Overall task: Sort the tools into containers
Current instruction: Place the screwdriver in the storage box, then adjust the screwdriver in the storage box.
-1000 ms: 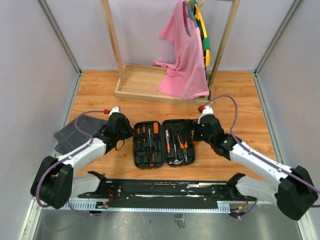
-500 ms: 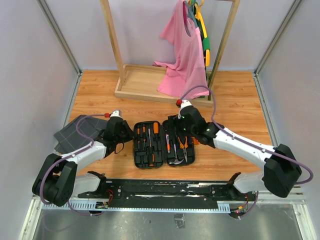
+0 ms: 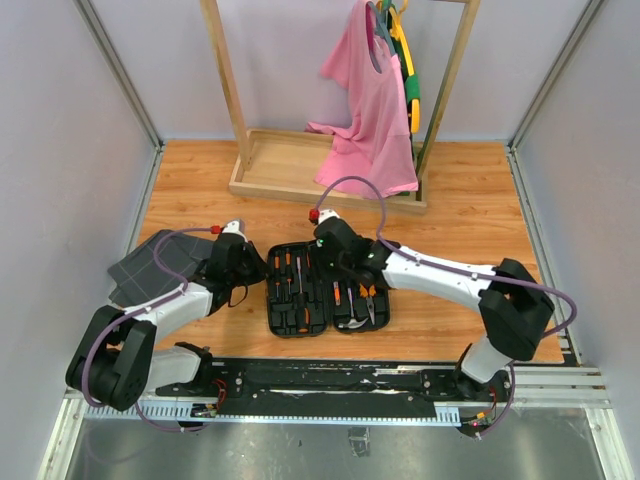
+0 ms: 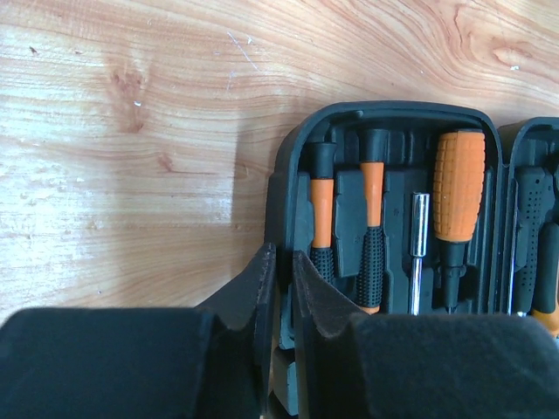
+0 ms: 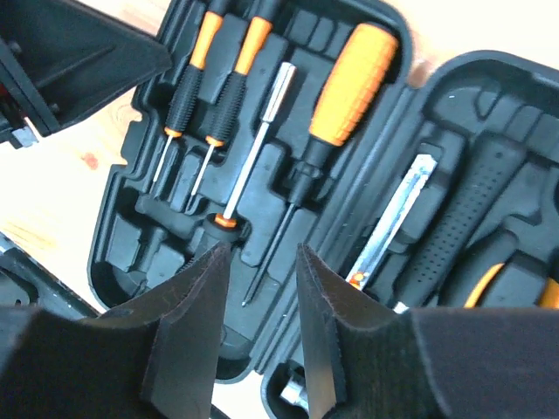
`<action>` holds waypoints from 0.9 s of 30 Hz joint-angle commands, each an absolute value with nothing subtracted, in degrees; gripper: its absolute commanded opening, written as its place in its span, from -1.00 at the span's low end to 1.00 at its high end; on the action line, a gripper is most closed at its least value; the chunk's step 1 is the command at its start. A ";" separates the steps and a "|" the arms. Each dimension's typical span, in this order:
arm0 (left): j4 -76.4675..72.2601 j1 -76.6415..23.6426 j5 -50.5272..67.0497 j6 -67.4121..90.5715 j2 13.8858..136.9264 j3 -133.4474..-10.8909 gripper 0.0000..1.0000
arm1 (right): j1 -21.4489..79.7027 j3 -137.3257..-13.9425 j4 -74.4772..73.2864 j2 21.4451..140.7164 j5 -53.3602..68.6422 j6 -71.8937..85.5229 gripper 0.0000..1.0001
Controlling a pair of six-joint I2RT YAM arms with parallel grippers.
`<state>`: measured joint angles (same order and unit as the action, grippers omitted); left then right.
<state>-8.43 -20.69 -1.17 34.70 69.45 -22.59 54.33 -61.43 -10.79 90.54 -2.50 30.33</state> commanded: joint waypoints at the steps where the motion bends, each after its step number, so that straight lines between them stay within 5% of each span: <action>1: -9.77 -19.95 -0.91 33.33 70.57 -22.23 -0.71 | 58.47 -67.24 -15.21 93.93 -5.73 31.63 -0.28; 27: -9.48 -19.92 -1.07 33.03 70.62 -22.41 -0.72 | 62.14 -72.87 -20.98 104.41 -2.67 42.18 -0.49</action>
<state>-8.91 -20.58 -0.82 34.26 69.80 -22.59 61.45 -70.72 -19.03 103.11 -3.01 41.06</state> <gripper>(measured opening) 0.145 0.264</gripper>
